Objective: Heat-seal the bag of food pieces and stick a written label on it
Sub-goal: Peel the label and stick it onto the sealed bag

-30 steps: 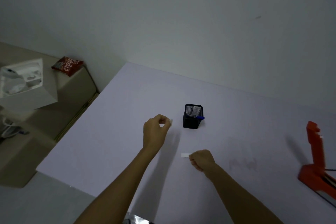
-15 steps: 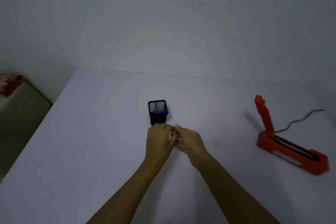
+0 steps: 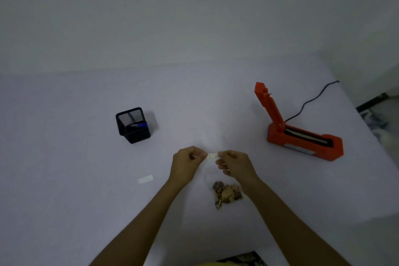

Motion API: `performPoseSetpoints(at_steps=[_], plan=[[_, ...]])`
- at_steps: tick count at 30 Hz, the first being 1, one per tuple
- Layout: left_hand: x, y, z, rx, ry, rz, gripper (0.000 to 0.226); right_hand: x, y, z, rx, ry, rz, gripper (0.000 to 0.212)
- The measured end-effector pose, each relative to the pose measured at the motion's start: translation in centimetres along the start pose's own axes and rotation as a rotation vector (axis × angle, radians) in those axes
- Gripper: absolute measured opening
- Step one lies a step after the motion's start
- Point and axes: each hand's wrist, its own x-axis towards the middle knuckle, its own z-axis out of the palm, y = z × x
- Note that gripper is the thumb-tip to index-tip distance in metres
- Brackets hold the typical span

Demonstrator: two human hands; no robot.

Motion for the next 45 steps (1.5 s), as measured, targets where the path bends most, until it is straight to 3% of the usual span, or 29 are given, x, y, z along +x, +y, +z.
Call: performPoseSetpoints(at_steps=[10,18,26,45], plan=[[2.4,-1.8,2.4,0.036,-0.041,-0.180,0.011,5.7,1.7,-0.4,-0.154,-0.094,0.029,0.014],[3.5,-2.7,3.6,0.130,-0.042,-0.246,0.008,7.8,3.1,0.4,-0.357,-0.070,-0.027,0.015],[3.9,-3.0,4.6,0.258,-0.034,-0.242,0.008,8.3,3.9,1.3,-0.518,0.009,-0.149,0.020],[3.9,-2.8,5.2,0.281,0.023,-0.226,0.010,8.2,4.3,1.3,-0.550,0.028,-0.198,0.012]])
